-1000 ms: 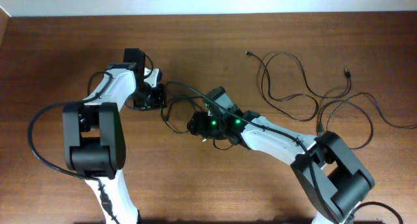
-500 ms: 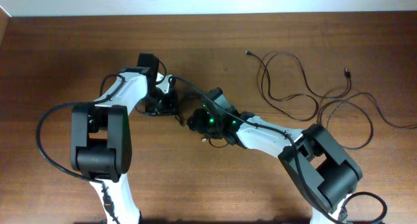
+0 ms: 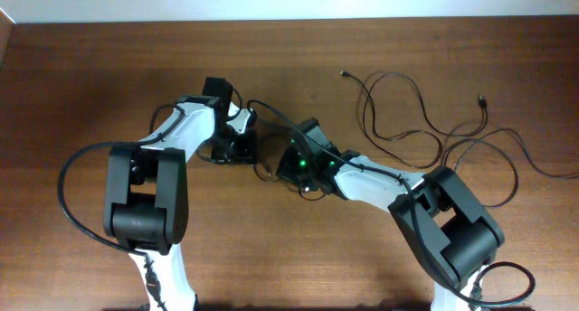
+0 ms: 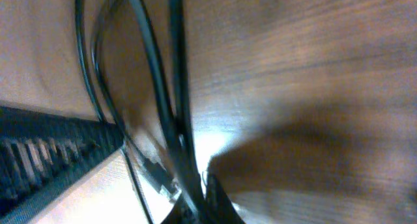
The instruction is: Untangle cables
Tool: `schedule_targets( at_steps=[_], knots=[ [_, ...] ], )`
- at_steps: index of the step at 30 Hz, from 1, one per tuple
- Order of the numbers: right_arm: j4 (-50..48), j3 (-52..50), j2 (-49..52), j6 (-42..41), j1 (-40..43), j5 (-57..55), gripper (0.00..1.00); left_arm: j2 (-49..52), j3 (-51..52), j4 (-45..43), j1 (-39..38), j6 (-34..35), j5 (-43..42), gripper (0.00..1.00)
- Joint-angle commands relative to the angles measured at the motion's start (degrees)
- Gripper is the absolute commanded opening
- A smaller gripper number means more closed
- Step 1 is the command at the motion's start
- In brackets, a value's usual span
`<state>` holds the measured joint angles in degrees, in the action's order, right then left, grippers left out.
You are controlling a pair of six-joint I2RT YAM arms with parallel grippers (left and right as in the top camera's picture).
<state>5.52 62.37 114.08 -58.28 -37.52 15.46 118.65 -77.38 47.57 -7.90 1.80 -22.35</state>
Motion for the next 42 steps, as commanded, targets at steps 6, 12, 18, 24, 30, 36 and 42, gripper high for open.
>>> schedule_targets(
  at_steps=[6,12,18,24,30,36,42],
  knots=[
    [10.8,-0.4,-0.3,19.0,0.2,7.5,0.04,-16.0,0.9,0.5,11.6,-0.5,-9.4,0.36],
    [34.3,15.6,-17.3,37.7,5.2,14.3,0.04,-18.4,0.9,0.7,14.8,-0.5,-9.4,0.99],
    [47.7,27.8,-23.7,43.1,18.9,3.3,0.04,-18.4,0.9,0.7,14.9,-0.5,-9.4,0.99],
    [48.6,26.9,-18.3,43.0,34.1,-3.1,0.04,-18.4,0.9,0.7,14.9,-0.5,-9.4,0.99],
    [52.3,26.9,-12.2,43.1,39.1,-2.7,0.84,-18.4,0.9,0.7,14.9,-0.5,-9.4,0.99],
    [53.5,26.9,-11.1,43.1,39.1,-4.8,0.99,-18.4,0.9,0.7,14.9,-0.5,-9.4,0.99],
    [53.4,26.9,-11.1,43.1,39.1,-4.8,0.99,-18.4,0.9,0.7,14.9,-0.5,-9.4,0.99]
  ],
)
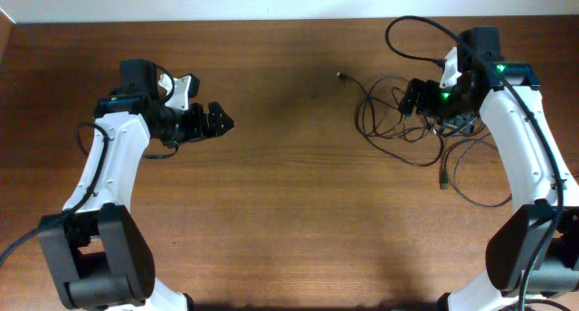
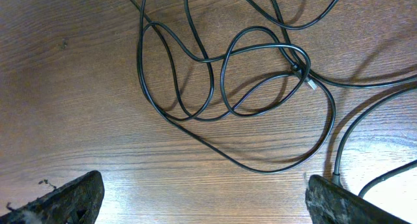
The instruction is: Untangle cables
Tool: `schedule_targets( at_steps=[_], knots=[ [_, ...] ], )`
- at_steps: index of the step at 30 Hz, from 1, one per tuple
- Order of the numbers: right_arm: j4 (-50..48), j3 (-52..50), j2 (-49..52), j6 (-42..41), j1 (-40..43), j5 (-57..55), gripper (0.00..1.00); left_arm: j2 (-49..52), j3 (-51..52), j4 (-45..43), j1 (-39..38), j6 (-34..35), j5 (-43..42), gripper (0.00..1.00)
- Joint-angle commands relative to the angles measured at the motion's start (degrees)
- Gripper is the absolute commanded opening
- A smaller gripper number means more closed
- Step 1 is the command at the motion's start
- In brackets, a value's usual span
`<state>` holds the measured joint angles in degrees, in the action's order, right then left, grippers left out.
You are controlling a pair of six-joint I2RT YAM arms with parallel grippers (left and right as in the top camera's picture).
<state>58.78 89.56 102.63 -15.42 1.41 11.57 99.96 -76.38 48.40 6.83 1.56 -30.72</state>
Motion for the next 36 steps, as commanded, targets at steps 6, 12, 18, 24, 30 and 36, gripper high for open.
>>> schedule_targets(
  at_steps=[6,12,18,24,30,36],
  knots=[
    [0.2,-0.3,0.3,0.2,0.2,-0.9,0.99,0.2,-0.1,-0.1,0.2,-0.3,-1.0,0.99],
    [0.2,-0.3,0.3,0.2,0.2,-0.9,0.99,0.2,-0.1,-0.1,0.1,-0.3,-1.0,0.99],
    [0.2,-0.3,0.3,0.2,0.2,-0.9,0.99,0.2,-0.1,-0.1,0.1,-0.3,-1.0,0.99],
    [0.2,-0.3,0.3,0.2,0.2,-0.9,0.99,0.2,-0.1,-0.1,0.1,-0.3,-1.0,0.99],
    [0.2,-0.3,0.3,0.2,0.2,-0.9,0.98,0.2,-0.1,-0.1,0.1,-0.3,-1.0,0.99],
    [0.2,-0.3,0.3,0.2,0.2,-0.9,0.99,-11.0,0.0,-0.1,-1.1,-0.3,-1.0,0.99]
  ],
)
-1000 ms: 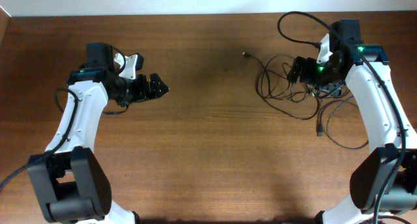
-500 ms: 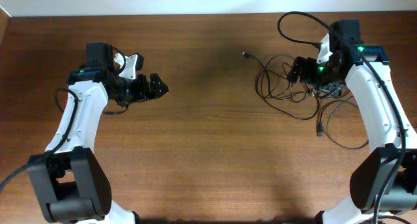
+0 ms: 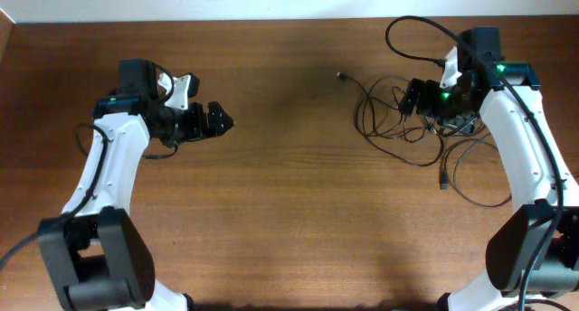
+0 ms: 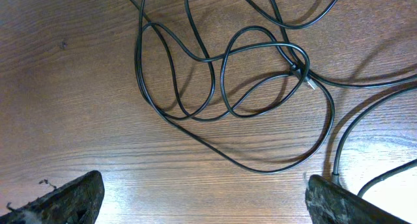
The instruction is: Untangle cables
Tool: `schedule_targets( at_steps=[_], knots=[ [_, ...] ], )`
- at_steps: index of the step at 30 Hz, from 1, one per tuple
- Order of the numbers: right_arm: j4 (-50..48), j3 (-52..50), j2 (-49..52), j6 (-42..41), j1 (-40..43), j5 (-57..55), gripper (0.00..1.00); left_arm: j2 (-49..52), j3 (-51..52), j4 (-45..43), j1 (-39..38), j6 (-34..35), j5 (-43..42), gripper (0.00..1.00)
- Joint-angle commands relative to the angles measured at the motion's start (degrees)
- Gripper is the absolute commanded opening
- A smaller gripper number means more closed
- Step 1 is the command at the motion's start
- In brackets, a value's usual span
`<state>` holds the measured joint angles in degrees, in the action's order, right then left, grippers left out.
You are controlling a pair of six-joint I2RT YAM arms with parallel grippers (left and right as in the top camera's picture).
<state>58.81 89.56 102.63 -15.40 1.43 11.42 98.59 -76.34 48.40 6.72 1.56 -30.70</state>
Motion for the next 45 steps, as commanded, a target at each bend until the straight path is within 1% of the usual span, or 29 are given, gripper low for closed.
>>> schedule_targets(
  at_steps=[1,3,4,8,9,11,12,14,15,16,17,19,20,22,23,25,28,32,38,42,44,45],
  knots=[
    [0.1,-0.3,0.3,0.2,0.2,-0.8,0.98,-12.0,0.0,-0.1,-1.2,-0.3,-1.0,0.99],
    [0.1,-0.3,0.3,0.2,0.2,-0.8,0.99,-18.1,0.0,-0.1,-1.3,-0.3,-1.0,0.99],
    [0.1,-0.3,0.3,0.2,0.2,-0.8,0.99,-19.3,0.0,-0.1,-1.3,-0.3,-1.0,0.99],
    [0.1,-0.3,0.3,0.2,0.2,-0.7,0.99,-19.1,0.1,-0.1,-1.3,-0.3,-1.0,0.99],
    [0.1,-0.3,0.3,0.2,0.2,-0.8,0.99,-19.1,0.1,0.1,-1.3,-0.3,0.6,0.99],
    [0.1,-0.3,0.3,0.2,0.2,-0.8,0.99,-19.1,0.6,1.0,-1.4,-0.3,6.8,0.99],
    [0.1,-0.3,0.3,0.2,0.2,-0.8,0.98,-19.1,2.2,-0.4,-1.6,-0.3,7.7,0.99],
    [0.1,-0.3,0.3,0.2,0.2,-0.8,0.99,-19.2,6.0,-7.0,-1.8,-0.3,8.0,0.99],
    [0.1,-0.3,0.3,0.2,0.2,-0.8,0.99,-19.7,9.7,-13.9,-2.5,-0.3,8.0,0.99],
    [0.1,-0.3,0.3,0.2,0.2,-0.7,0.99,-20.2,13.3,-21.0,-3.6,-0.3,8.0,0.99],
    [0.1,-0.3,0.3,0.2,0.2,-0.8,0.99,-21.1,19.1,-32.8,-5.4,-0.3,8.0,0.99],
    [0.1,-0.3,0.3,0.2,0.2,-0.8,0.99,-22.4,26.3,-46.6,-7.6,-0.3,8.0,0.99],
    [0.1,-0.3,0.3,0.2,0.2,-0.8,0.99,-23.6,32.0,-56.3,-8.9,-0.3,8.2,0.99],
    [0.1,-0.3,0.3,0.2,0.2,-0.8,0.99,-25.0,38.2,-65.1,-9.6,-0.3,9.2,0.99],
    [0.1,-0.3,0.3,0.2,0.2,-0.8,0.99,-26.6,44.4,-70.5,-9.6,-0.3,10.9,0.99],
    [0.1,-0.3,0.3,0.2,0.2,-0.8,0.98,-28.6,50.9,-74.0,-9.6,-0.3,13.5,0.99],
    [0.1,-0.3,0.3,0.2,0.2,-0.7,0.99,-31.4,59.1,-75.1,-9.6,-0.3,16.6,0.99],
    [0.1,-0.3,0.3,0.2,0.2,-0.8,0.98,-33.0,64.8,-75.6,-8.3,-0.3,16.6,0.99],
    [0.1,-0.3,0.3,0.2,0.2,-0.7,0.98,-37.5,75.1,-79.7,-8.0,-0.3,17.7,0.99],
    [0.1,-0.3,0.3,0.2,0.2,-0.8,0.99,-41.3,75.8,-73.9,-7.9,-0.3,18.6,0.99],
    [0.1,-0.3,0.3,0.2,0.2,-0.8,0.99,-46.8,75.8,-65.7,-7.9,-0.3,20.3,0.99],
    [0.1,-0.3,0.3,0.2,0.2,-0.7,0.99,-51.0,75.8,-59.9,-7.9,-0.3,21.2,0.99]
  ],
)
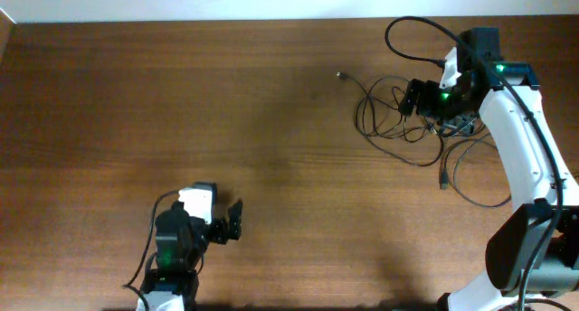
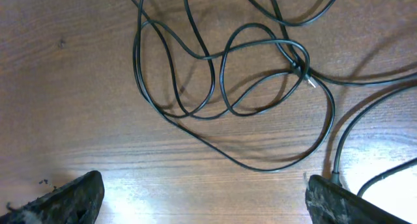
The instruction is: Untangle cables
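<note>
Thin black cables [image 1: 398, 126] lie looped over each other at the table's far right. One loose end [image 1: 341, 74] points left and a plug [image 1: 443, 178] lies nearer the front. My right gripper [image 1: 413, 99] hangs over the tangle. In the right wrist view it [image 2: 205, 201] is open and empty, its fingers [image 2: 62, 199] wide apart above bare wood. The loops [image 2: 195, 81] cross at a knot [image 2: 300, 66] ahead of it. My left gripper [image 1: 232, 228] sits low at the front left, far from the cables, and its jaws are too small to read.
The brown wooden table [image 1: 271, 148] runs to a pale wall at the back. A thick black arm cable [image 1: 412, 23] arcs above the right arm. A grey lead [image 2: 339, 165] passes by the right finger.
My left arm has gone from the far left of the table to a folded pose at the front left edge. The right arm and cables have hardly shifted.
First, both grippers were together at mid-table, right down on the cables. By the second moment the arms were apart, the left at far left, the right open over cables bunched at far right. That held, and now the left arm is folded at the front.
</note>
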Tool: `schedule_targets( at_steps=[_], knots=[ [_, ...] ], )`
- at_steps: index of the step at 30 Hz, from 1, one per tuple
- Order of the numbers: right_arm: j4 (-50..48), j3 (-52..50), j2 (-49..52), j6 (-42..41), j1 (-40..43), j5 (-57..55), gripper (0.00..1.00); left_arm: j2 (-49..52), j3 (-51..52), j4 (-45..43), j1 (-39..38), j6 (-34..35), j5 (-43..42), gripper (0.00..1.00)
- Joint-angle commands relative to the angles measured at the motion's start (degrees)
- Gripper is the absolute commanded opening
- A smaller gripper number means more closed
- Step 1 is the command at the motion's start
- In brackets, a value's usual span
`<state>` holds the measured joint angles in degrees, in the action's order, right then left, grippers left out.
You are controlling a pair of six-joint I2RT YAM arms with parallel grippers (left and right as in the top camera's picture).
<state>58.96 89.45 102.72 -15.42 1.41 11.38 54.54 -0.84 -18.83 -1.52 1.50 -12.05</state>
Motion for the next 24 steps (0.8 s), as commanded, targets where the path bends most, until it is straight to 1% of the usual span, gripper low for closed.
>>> schedule_targets(
  at_steps=[1,3,4,9,14,18,20,22,24],
  knots=[
    [0.0,-0.2,0.2,0.2,0.2,-0.7,0.99,-11.4,0.3,12.5,0.3,-0.2,3.0,0.99],
    [0.0,-0.2,0.2,0.2,0.2,-0.7,0.98,-20.5,0.3,21.7,0.3,-0.2,3.0,0.99],
    [0.0,-0.2,0.2,0.2,0.2,-0.7,0.99,-23.2,0.3,22.8,0.3,-0.2,3.1,0.99],
    [0.0,-0.2,0.2,0.2,0.2,-0.7,0.99,-36.4,0.3,23.0,0.3,-0.3,4.4,0.99],
    [0.0,-0.2,0.2,0.2,0.2,-0.7,0.98,-43.7,0.3,23.1,0.3,-1.1,4.7,0.99],
    [0.0,-0.2,0.2,0.2,0.2,-0.7,0.98,-53.6,0.3,23.2,0.3,-1.1,5.1,0.99],
    [0.0,-0.2,0.2,0.2,0.2,-0.7,0.99,-54.3,0.3,23.4,0.2,-1.5,6.1,0.99],
    [0.0,-0.2,0.2,0.2,0.2,-0.7,0.99,-54.3,0.3,23.5,0.2,-5.6,7.1,0.99],
    [0.0,-0.2,0.2,0.2,0.2,-0.7,0.99,-54.3,0.3,23.6,0.2,-7.5,8.3,0.99]
  ],
)
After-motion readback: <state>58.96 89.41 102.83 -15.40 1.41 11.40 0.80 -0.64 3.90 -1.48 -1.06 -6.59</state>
